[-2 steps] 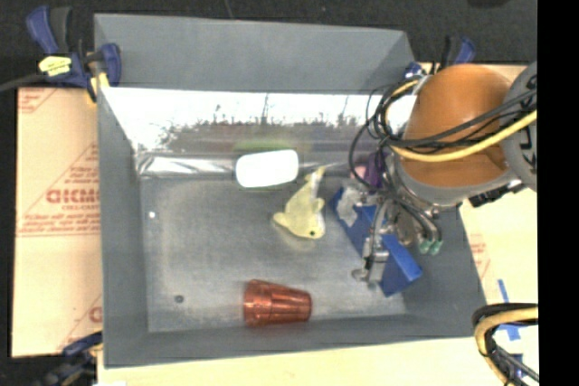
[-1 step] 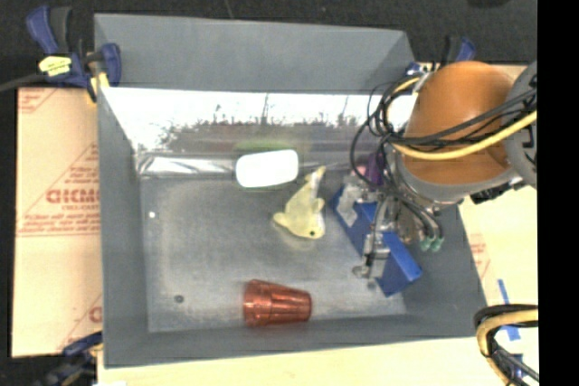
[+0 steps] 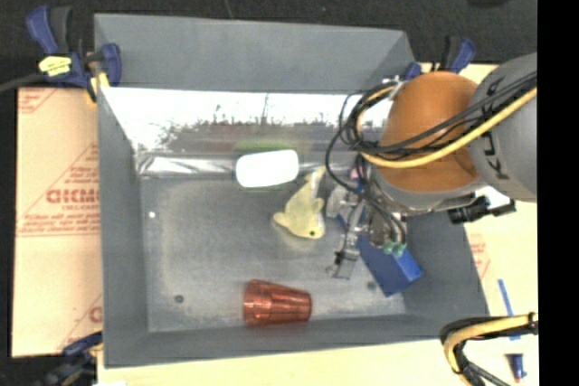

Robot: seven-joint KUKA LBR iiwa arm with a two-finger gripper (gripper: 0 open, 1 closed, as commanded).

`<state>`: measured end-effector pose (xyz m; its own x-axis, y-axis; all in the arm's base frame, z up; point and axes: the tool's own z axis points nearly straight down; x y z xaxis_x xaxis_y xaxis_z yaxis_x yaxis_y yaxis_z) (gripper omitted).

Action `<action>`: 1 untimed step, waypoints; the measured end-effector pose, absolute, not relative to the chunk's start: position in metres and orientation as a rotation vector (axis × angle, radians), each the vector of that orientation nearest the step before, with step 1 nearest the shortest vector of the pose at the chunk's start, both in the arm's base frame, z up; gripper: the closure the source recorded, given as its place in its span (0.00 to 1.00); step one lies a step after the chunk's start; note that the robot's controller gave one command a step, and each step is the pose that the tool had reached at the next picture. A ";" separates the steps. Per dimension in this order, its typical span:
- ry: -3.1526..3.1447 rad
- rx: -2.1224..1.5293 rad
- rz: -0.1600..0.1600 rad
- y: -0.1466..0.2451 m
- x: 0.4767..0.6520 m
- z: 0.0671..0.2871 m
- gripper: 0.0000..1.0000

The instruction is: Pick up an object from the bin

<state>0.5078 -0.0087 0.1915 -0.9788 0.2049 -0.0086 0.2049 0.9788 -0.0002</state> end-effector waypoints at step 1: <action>3.086 0.581 0.002 0.020 0.528 0.170 0.00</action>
Offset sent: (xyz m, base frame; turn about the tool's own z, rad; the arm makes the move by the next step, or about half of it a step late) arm 0.0690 0.0020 -0.0953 0.2330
